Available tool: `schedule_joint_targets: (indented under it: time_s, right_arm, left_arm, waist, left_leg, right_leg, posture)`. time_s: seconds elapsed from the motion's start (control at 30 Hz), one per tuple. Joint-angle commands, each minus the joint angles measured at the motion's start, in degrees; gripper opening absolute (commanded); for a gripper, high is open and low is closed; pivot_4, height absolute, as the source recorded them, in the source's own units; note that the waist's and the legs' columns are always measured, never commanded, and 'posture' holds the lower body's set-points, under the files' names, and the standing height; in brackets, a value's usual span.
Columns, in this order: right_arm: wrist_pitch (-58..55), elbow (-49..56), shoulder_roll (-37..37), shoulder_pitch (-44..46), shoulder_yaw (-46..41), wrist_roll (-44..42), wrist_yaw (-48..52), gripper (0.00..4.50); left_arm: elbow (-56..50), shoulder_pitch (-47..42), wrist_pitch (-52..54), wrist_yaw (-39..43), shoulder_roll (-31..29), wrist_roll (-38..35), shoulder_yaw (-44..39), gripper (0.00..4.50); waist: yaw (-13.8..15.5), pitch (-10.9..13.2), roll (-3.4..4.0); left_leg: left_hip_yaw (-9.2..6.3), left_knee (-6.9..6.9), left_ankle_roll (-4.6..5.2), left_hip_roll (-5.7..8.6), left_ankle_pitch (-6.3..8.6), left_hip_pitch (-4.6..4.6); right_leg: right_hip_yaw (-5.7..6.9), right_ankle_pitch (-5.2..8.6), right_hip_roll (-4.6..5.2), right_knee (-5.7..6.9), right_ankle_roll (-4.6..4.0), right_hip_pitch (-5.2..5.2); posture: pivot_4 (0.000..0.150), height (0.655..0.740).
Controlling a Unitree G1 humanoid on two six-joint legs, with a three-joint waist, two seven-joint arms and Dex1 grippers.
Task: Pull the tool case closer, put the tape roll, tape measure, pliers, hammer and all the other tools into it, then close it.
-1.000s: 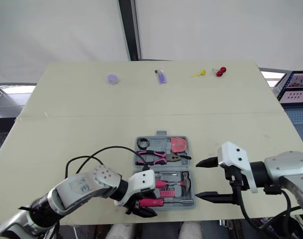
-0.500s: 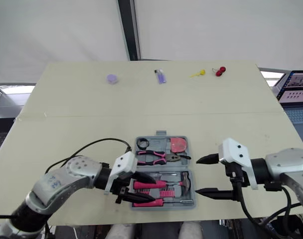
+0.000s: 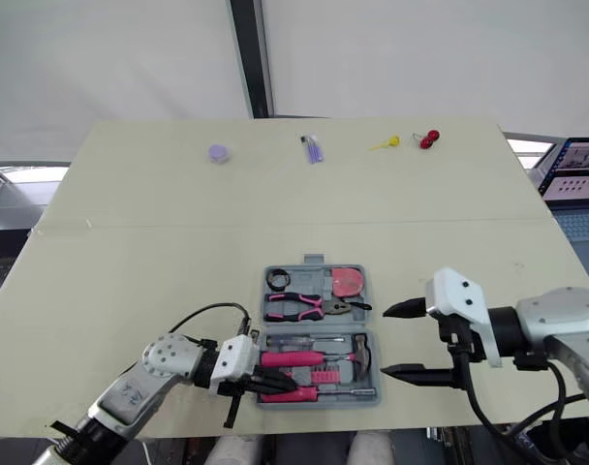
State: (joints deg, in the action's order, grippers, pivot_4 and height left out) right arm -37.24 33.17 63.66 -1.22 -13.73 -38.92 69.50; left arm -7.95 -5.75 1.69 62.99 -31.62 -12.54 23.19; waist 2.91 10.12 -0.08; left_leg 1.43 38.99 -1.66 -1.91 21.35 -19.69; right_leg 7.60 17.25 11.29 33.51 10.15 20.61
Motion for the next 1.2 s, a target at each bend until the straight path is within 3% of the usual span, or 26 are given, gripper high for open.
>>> schedule_joint_targets:
  time_s: [0.03, 0.3, 0.77, 1.2]
  right_arm:
    - [0.42, 0.23, 0.27, 0.82, -0.40, -0.36, 0.12, 4.50]
    - [0.41, -0.02, 0.42, 1.20, -0.27, -0.24, 0.43, 4.50]
    - [0.23, 0.13, 0.61, 1.38, -0.47, -0.40, 0.56, 4.50]
    - [0.34, -0.03, 0.98, 1.59, -0.69, -0.34, 0.94, 4.50]
  left_arm:
    - [0.86, 0.57, -1.88, -0.52, 0.73, 2.06, 0.96, 0.05]
    - [3.61, -0.25, -2.36, -2.33, 2.26, 6.41, 2.00, 0.05]
    - [3.94, -1.35, -2.13, -1.60, 3.73, 7.17, 3.09, 0.05]
    - [6.81, -2.39, -0.98, -2.92, 2.34, 14.59, 7.23, 0.05]
  waist:
    - [0.05, 0.00, 0.00]
    - [0.01, -0.01, 0.01]
    - [0.00, -0.01, 0.01]
    - [0.18, -0.05, 0.05]
  left_leg:
    - [0.00, 0.00, 0.00, 0.00, 0.00, 0.00]
    - [0.00, 0.01, 0.00, 0.00, 0.00, 0.01]
    - [0.00, 0.01, 0.00, 0.00, 0.00, 0.01]
    - [0.00, 0.01, 0.00, 0.00, 0.00, 0.05]
  right_leg:
    - [0.00, 0.00, 0.00, 0.00, 0.00, 0.00]
    - [0.00, 0.00, 0.00, 0.00, 0.01, -0.01]
    - [0.00, -0.01, 0.00, 0.00, 0.01, -0.01]
    - [0.00, -0.01, 0.00, -0.01, 0.01, -0.08]
  posture:
    - [0.150, 0.7400]
    - [0.150, 0.7400]
    - [0.150, 0.7400]
    - [0.150, 0.7400]
